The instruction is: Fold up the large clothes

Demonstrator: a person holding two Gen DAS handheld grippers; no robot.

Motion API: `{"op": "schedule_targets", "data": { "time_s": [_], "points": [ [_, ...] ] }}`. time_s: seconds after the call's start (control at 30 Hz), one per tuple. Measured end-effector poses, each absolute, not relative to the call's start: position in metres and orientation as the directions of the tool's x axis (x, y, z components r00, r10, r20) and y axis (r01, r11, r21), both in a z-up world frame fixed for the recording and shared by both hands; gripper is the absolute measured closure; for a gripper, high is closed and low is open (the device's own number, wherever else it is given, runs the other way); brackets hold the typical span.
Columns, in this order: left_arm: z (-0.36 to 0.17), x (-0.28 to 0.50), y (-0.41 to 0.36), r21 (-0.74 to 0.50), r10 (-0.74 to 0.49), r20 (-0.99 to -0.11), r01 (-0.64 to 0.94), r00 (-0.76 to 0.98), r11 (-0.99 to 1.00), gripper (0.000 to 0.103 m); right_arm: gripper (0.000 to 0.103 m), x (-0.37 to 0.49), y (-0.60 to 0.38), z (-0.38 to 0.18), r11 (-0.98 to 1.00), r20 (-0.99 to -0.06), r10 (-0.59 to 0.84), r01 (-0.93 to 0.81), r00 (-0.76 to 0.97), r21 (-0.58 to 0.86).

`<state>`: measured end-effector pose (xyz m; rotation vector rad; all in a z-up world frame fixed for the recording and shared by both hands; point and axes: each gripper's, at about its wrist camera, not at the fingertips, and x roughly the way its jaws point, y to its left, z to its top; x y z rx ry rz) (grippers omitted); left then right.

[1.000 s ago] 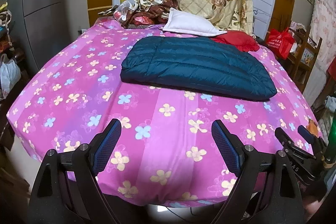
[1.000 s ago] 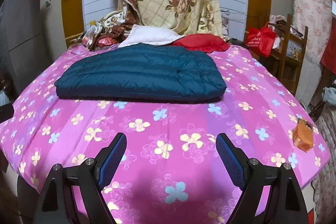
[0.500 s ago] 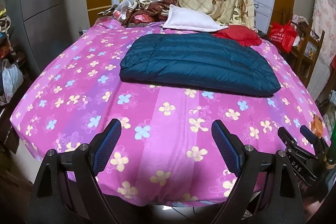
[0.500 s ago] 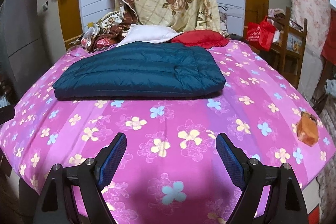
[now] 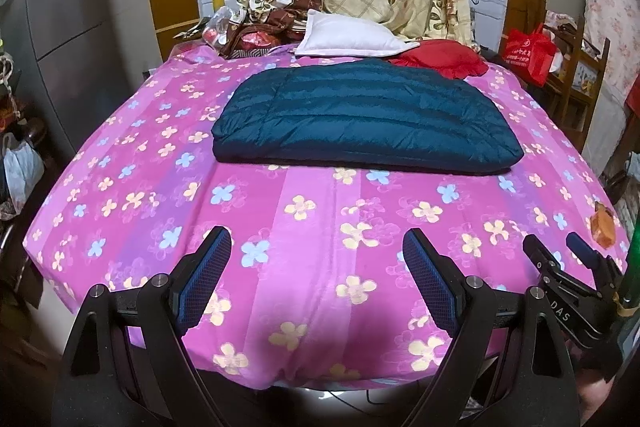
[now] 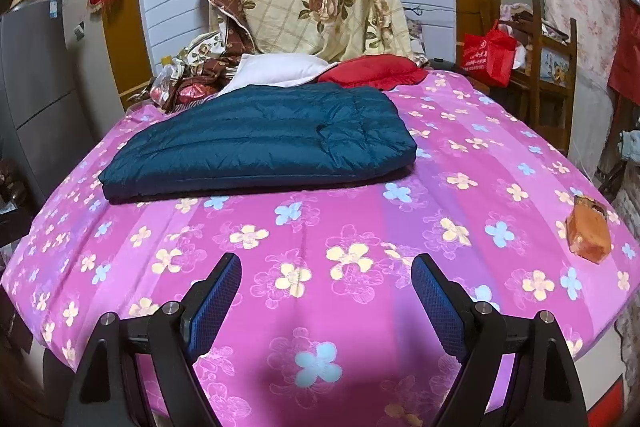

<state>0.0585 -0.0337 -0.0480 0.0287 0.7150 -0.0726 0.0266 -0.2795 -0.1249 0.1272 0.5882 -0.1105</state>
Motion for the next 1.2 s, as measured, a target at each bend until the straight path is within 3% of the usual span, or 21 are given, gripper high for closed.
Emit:
{"op": "schedule_targets", "data": {
  "time_s": [0.67, 1.2],
  "points": [
    [-0.046, 0.060, -0.005, -0.078, -0.078, -0.652, 0.035, 0.754, 0.996, 0.015, 0.018, 0.032, -0.243, -0.128, 0.998, -0.589, -0.036, 0.054, 0.807, 0.014],
    [-0.053, 0.063, -0.007, -0.074, -0.079, -0.665, 0.039, 0.743, 0.996, 0.015, 0.018, 0.033, -0.247, -0.136, 0.997, -0.600, -0.039, 0.069, 0.799, 0.028]
  ]
}}
